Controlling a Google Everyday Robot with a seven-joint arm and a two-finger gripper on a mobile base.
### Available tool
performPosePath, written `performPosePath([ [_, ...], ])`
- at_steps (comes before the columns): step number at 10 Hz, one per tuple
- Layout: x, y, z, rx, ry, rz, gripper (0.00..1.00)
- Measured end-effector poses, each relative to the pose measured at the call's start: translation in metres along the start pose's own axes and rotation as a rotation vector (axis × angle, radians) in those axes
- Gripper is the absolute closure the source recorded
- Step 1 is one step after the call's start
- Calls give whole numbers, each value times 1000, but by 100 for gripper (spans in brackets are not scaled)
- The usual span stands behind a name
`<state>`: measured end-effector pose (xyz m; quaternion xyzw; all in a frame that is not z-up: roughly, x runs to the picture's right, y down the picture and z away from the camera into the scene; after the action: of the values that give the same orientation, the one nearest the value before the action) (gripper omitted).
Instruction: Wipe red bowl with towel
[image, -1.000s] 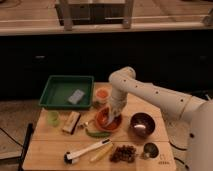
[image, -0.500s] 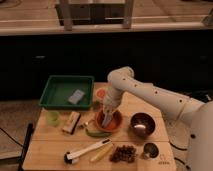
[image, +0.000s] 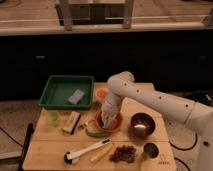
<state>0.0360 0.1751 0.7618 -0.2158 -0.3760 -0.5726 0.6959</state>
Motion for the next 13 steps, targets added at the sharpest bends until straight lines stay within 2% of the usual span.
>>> performPosePath([
  [3,9,35,-8,-11,9,70,100],
  [6,46,37,-15,-21,29,114,100],
  [9,72,17,-13,-33,18,103,100],
  [11,71,-12,-6,-38,-2,42,100],
  [13,56,-26,0,-34,-28,-22,100],
])
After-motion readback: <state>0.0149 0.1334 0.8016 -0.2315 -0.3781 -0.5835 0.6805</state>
